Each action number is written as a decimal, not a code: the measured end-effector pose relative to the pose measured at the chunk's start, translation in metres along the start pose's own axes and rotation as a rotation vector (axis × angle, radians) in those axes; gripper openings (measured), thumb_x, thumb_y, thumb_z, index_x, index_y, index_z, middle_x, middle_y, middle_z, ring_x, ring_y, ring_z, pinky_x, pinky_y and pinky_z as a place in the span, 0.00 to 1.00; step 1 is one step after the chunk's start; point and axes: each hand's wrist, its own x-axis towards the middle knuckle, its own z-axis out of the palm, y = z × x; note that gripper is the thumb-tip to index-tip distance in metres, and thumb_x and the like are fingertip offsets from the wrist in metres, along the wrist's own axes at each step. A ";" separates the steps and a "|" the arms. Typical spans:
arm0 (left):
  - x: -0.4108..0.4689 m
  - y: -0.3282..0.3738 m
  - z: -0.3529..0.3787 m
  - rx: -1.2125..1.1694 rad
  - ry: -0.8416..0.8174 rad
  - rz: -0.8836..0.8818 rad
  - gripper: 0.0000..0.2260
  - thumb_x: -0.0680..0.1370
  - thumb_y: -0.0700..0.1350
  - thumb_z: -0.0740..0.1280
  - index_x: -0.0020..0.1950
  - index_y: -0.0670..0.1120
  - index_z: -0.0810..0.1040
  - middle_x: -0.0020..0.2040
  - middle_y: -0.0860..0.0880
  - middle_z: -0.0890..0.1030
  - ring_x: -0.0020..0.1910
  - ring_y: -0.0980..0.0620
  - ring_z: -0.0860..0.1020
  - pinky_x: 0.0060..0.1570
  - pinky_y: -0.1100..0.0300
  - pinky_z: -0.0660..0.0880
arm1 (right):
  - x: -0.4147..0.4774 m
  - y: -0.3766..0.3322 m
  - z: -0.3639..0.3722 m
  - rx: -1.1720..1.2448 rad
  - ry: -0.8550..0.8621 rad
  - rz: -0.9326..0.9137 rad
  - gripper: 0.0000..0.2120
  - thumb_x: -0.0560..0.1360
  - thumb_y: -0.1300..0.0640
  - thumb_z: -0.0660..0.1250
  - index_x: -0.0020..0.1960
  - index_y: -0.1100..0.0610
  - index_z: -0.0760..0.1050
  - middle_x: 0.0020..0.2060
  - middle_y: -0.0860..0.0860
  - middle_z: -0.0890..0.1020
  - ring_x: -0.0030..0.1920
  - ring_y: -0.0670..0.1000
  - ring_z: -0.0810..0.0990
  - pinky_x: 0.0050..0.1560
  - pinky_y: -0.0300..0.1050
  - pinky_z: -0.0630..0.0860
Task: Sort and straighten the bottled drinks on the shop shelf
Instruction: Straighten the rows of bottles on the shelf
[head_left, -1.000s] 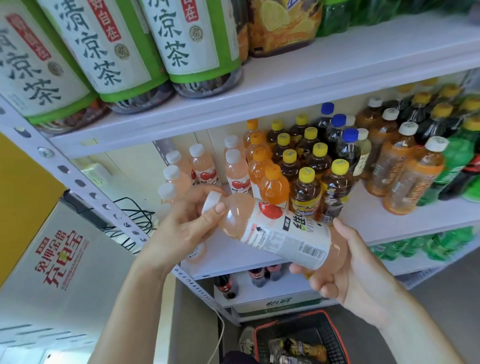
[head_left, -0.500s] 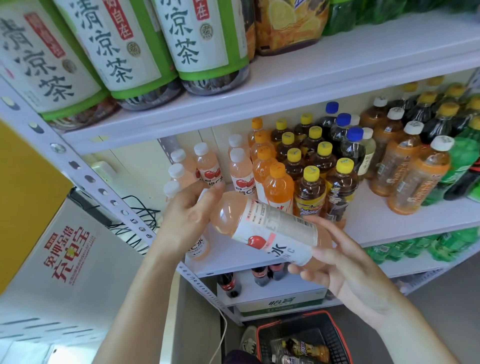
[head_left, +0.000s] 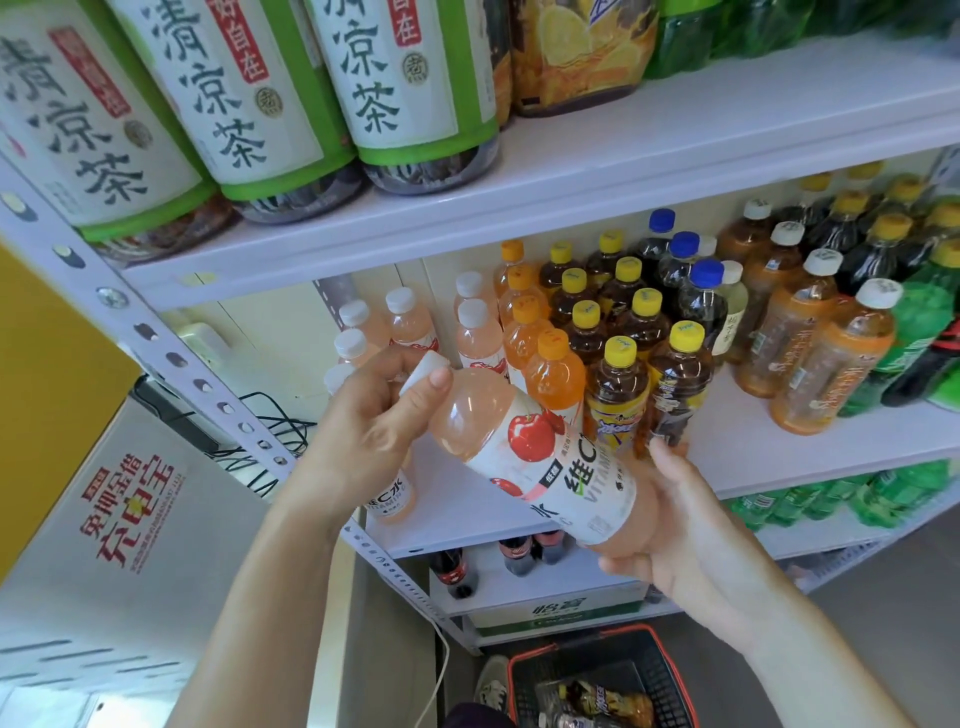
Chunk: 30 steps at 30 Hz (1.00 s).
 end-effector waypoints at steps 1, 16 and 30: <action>0.001 -0.001 -0.001 0.035 0.026 -0.029 0.17 0.77 0.62 0.65 0.50 0.49 0.78 0.33 0.40 0.78 0.33 0.53 0.75 0.36 0.60 0.68 | -0.001 0.000 0.001 -0.015 -0.028 -0.027 0.22 0.76 0.48 0.67 0.69 0.52 0.74 0.63 0.63 0.78 0.42 0.52 0.86 0.33 0.42 0.80; 0.012 -0.007 -0.005 0.060 0.104 -0.082 0.09 0.81 0.50 0.65 0.45 0.48 0.80 0.29 0.59 0.77 0.27 0.63 0.72 0.28 0.73 0.67 | -0.004 0.003 0.010 -0.080 -0.161 0.019 0.17 0.75 0.44 0.66 0.61 0.49 0.80 0.49 0.73 0.81 0.33 0.55 0.81 0.31 0.40 0.80; 0.050 -0.041 0.010 0.812 0.107 0.112 0.17 0.74 0.62 0.67 0.56 0.53 0.78 0.42 0.49 0.84 0.42 0.47 0.80 0.38 0.56 0.73 | 0.030 0.000 0.005 -1.118 0.408 -0.469 0.14 0.77 0.58 0.67 0.57 0.41 0.74 0.51 0.34 0.77 0.53 0.35 0.75 0.53 0.32 0.71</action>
